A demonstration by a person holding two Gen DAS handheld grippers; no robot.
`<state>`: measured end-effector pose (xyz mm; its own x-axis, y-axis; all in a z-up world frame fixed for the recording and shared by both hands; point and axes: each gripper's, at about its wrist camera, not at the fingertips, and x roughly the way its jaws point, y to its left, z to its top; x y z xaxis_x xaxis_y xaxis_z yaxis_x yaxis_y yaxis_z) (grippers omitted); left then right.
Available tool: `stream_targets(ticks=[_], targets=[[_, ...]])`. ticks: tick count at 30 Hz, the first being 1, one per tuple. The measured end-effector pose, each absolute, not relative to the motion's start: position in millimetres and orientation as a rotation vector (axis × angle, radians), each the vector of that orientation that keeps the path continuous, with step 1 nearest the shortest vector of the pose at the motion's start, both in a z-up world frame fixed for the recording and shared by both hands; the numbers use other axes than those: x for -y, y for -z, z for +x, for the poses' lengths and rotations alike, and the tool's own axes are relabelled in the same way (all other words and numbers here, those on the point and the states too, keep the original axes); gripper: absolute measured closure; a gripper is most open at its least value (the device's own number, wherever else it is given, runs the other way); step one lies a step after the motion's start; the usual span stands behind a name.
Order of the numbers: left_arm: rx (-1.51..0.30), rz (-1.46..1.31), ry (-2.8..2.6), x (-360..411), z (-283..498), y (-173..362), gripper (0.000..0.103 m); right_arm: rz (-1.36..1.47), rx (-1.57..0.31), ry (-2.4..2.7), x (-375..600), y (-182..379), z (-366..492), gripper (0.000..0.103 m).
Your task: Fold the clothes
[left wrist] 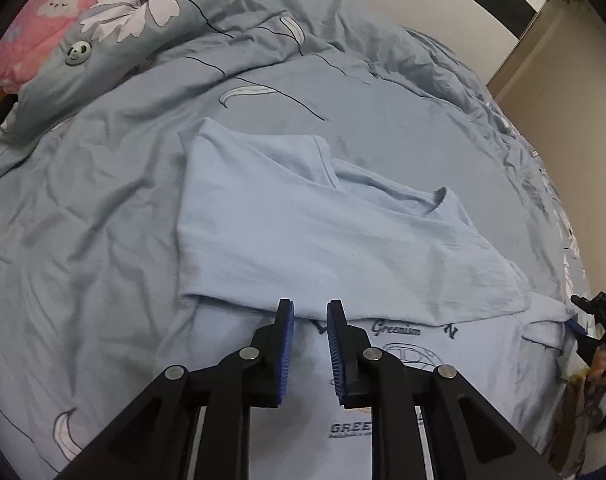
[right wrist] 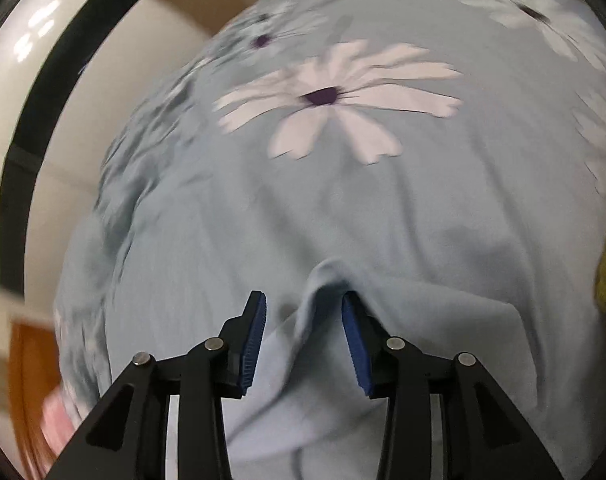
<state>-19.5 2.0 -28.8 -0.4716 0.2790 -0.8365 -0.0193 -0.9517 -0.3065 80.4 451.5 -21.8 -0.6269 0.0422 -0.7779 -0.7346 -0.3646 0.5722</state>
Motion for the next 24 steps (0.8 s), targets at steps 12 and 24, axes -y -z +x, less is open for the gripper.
stream_targets(ticks=[12, 24], targets=[[0.444, -1.499, -2.564, 24, -11, 29, 0.081, -0.619, -1.066, -2.513, -414, -97, 50, 0.099], [0.605, -1.487, -2.555, 58, -2, 25, 0.071, -1.494, -0.418, -3.024, -158, -13, -24, 0.099]])
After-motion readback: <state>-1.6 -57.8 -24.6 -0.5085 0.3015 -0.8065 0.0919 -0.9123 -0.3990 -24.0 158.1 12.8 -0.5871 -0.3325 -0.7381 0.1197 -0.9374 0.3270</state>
